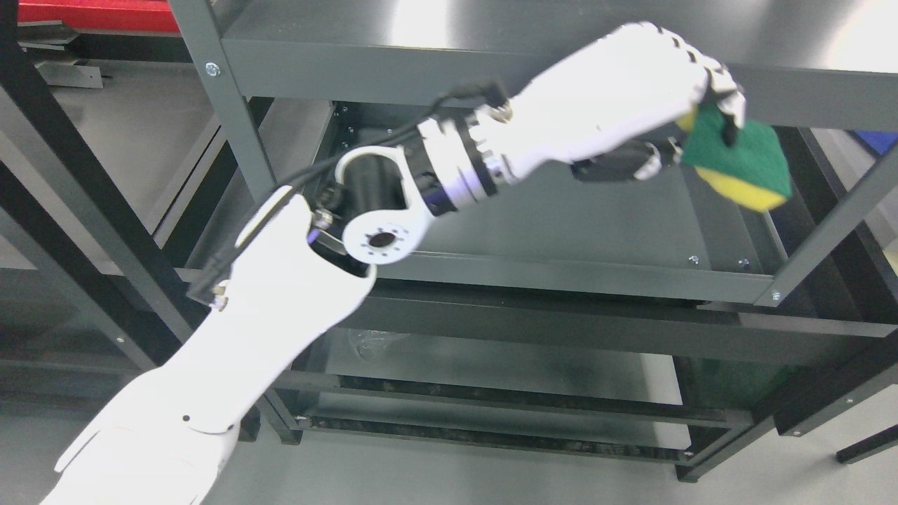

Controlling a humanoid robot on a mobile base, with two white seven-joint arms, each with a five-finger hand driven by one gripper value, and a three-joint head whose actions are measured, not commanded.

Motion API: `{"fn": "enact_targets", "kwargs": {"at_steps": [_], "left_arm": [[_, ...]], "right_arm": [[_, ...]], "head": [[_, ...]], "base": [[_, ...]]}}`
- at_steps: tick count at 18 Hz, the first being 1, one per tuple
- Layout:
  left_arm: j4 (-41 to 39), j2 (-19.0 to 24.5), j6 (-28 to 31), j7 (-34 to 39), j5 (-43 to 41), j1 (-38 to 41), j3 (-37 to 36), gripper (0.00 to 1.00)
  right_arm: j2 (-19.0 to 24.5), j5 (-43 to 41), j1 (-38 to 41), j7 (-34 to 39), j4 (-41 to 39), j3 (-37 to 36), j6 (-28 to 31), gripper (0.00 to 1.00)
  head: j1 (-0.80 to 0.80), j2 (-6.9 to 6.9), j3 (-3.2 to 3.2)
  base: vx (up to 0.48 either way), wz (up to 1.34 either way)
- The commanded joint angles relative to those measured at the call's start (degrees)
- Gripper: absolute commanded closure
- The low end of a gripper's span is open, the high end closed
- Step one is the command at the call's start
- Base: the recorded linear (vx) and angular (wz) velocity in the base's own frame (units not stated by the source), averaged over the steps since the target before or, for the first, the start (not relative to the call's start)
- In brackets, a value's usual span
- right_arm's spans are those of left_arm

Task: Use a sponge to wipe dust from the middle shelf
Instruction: 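Withdraw the left hand holding the sponge out of the shelf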

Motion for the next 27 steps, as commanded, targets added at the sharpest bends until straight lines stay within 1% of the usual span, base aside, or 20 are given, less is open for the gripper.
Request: {"fn": "enact_targets", "kwargs": {"at_steps": [1,2,4,5,7,8,9,11,13,16,17,19,20,23,27], "left_arm": [[3.2,-2.2,0.2,0.7,1.0,-0.8,-17.2,0.93],[3.2,-2.2,0.0,1.4,1.5,0.6,-16.7,0.92],[3.2,-2.2,-0.1,2.2,2.2,10.4,-12.8,0.92],[3.2,-2.2,-0.2,2.2,2.8,15.6,-9.5,0.91],[3.2,-2.2,-0.2,1.9,9.2,25.6,-0.7,0.91],[3.2,-2.2,-0.2,1.7,12.4,28.8,3.4,0.91],[3.2,-2.2,-0.2,1.5,16.1,32.2,10.0,0.91],[3.2,-2.2,0.4,1.1,22.0,35.9,21.0,0.91],[2.8,-2.2,1.5,0.7,28.1,38.0,30.8,0.91],[1.3,-2.2,4.2,0.7,35.2,40.3,39.5,0.91],[0.8,-2.2,6.1,0.7,37.9,40.8,42.3,0.91],[-3.1,-2.2,11.4,0.7,41.2,43.4,46.3,0.91],[-6.0,-2.2,13.3,0.7,43.4,45.5,46.8,0.91],[-11.8,-2.2,14.2,0.6,46.9,50.9,46.3,0.91],[-12.2,-2.2,13.7,0.5,48.9,54.2,45.2,0.91]], "right_arm": [[-1.0,0.0,0.0,0.0,-1.0,0.1,0.0,0.0],[-1.0,0.0,0.0,0.0,-1.0,0.1,0.0,0.0],[-1.0,0.0,0.0,0.0,-1.0,0.1,0.0,0.0],[-1.0,0.0,0.0,0.0,-1.0,0.0,0.0,0.0],[-1.0,0.0,0.0,0.0,-1.0,0.0,0.0,0.0],[-1.0,0.0,0.0,0.0,-1.0,0.0,0.0,0.0],[-1.0,0.0,0.0,0.0,-1.0,0.0,0.0,0.0],[-1.0,0.0,0.0,0.0,-1.0,0.0,0.0,0.0],[-1.0,0.0,0.0,0.0,-1.0,0.0,0.0,0.0],[-1.0,0.0,0.0,0.0,-1.0,0.0,0.0,0.0],[-1.0,0.0,0.0,0.0,-1.0,0.0,0.0,0.0],[-1.0,0.0,0.0,0.0,-1.0,0.0,0.0,0.0],[-1.0,0.0,0.0,0.0,-1.0,0.0,0.0,0.0],[-1.0,0.0,0.0,0.0,-1.0,0.1,0.0,0.0],[-1.0,0.0,0.0,0.0,-1.0,0.0,0.0,0.0]], "head": [[0.0,0.0,0.0],[0.0,0.0,0.0],[0.0,0.0,0.0],[0.0,0.0,0.0],[0.0,0.0,0.0],[0.0,0.0,0.0],[0.0,0.0,0.0],[0.0,0.0,0.0],[0.0,0.0,0.0],[0.0,0.0,0.0],[0.0,0.0,0.0],[0.0,0.0,0.0],[0.0,0.0,0.0],[0.0,0.0,0.0],[0.0,0.0,0.0]], "base": [[0.0,0.0],[0.0,0.0],[0.0,0.0],[0.0,0.0],[0.0,0.0],[0.0,0.0],[0.0,0.0],[0.0,0.0],[0.0,0.0],[0.0,0.0],[0.0,0.0],[0.0,0.0],[0.0,0.0],[0.0,0.0],[0.0,0.0]]}}
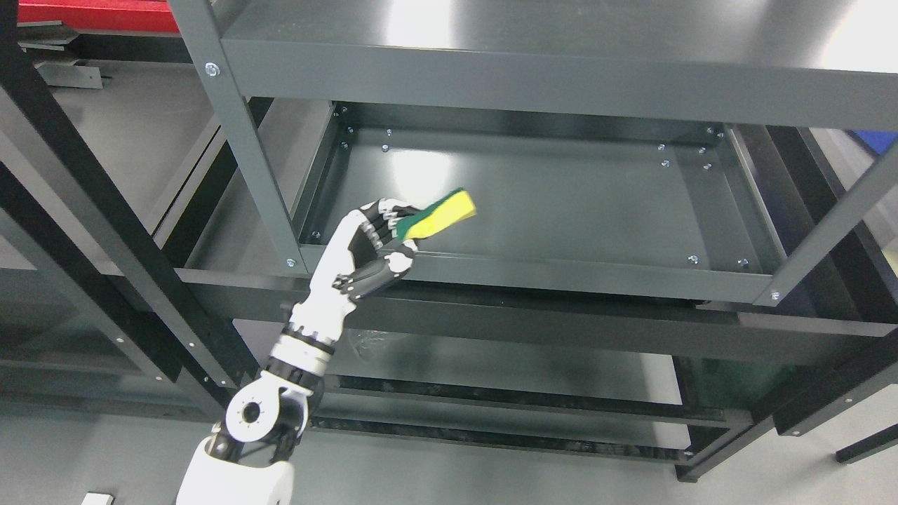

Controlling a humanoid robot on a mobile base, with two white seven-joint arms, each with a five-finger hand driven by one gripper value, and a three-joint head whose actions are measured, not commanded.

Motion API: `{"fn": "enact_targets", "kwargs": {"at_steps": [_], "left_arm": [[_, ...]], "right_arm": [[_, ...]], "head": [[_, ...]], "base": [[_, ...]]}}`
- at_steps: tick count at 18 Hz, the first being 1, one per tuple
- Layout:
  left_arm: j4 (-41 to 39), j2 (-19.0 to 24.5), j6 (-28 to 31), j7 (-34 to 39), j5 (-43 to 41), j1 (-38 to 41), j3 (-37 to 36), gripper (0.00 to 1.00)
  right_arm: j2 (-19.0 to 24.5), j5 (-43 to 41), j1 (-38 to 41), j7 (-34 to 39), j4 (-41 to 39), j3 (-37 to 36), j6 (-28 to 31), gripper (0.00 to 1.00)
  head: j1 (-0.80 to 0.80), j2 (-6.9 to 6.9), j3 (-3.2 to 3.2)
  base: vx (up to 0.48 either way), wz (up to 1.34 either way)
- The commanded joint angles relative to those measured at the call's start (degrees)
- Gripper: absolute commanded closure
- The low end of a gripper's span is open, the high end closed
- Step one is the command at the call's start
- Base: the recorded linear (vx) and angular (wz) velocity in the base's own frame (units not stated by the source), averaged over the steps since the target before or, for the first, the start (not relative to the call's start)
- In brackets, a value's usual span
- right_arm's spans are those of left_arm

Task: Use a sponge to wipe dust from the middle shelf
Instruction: 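Withdraw the left hand holding the sponge out of the shelf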

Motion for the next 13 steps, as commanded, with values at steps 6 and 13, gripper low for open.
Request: {"fn": "enact_targets", "kwargs": {"at_steps": [6,13], "left_arm": [[-7.4,0.7,-0.9,-0.5,5.8,5.9,7.8,0.91],[-7.4,0.7,-0.8,-0.5,5.7,6.0,7.1,0.91]], "right_arm": [[-1.0,0.0,0.0,0.0,-1.0,0.0,0.0,0.0],[-1.0,0.0,0.0,0.0,-1.0,0.0,0.0,0.0]], "head": [[0.0,0.0,0.0],[0.0,0.0,0.0]], "base": [[0.0,0.0],[0.0,0.0]]}}
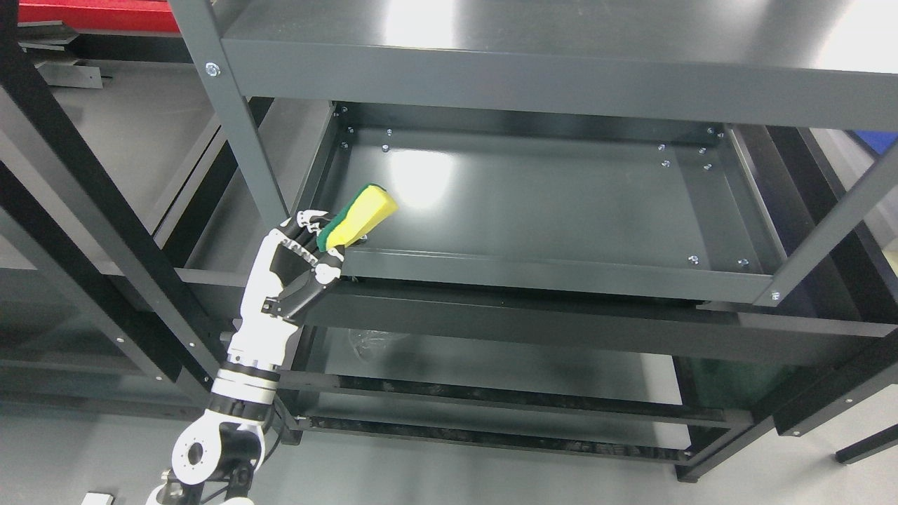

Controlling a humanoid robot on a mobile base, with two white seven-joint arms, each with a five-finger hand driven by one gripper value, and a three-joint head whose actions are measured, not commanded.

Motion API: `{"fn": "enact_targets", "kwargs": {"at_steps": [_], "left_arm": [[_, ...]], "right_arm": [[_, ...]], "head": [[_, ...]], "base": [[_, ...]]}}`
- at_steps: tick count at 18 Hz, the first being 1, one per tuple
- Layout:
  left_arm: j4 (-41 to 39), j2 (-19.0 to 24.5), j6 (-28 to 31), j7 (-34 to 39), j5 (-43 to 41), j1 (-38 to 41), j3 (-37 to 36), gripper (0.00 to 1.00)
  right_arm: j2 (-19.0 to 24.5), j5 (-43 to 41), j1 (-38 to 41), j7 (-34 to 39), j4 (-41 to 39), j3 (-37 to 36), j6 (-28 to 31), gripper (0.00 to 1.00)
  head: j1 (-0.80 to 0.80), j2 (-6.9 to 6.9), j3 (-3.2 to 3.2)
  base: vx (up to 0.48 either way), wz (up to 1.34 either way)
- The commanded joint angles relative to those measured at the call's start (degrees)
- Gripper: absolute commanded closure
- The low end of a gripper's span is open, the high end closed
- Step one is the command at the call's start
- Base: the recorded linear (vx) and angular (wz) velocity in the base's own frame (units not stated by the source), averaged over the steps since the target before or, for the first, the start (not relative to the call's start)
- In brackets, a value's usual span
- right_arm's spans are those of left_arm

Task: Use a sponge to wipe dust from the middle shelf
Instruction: 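Withdraw the left hand holding the sponge out of the shelf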

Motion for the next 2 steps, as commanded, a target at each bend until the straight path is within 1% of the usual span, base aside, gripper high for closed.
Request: {"fn": "enact_targets", "kwargs": {"at_steps": [1,2], "left_arm": [[-2.0,0.9,0.0,0.0,0.5,0.5,0.4,0.91],[-2.0,0.9,0.0,0.0,0.4,0.5,0.3,0.91]], "right_arm": [[-1.0,0.0,0.0,0.0,-1.0,0.0,0.0,0.0],[-1.0,0.0,0.0,0.0,-1.0,0.1,0.0,0.0]], "head": [[0.0,0.0,0.0],[0.0,0.0,0.0]], "base": [[0.0,0.0],[0.0,0.0]]}}
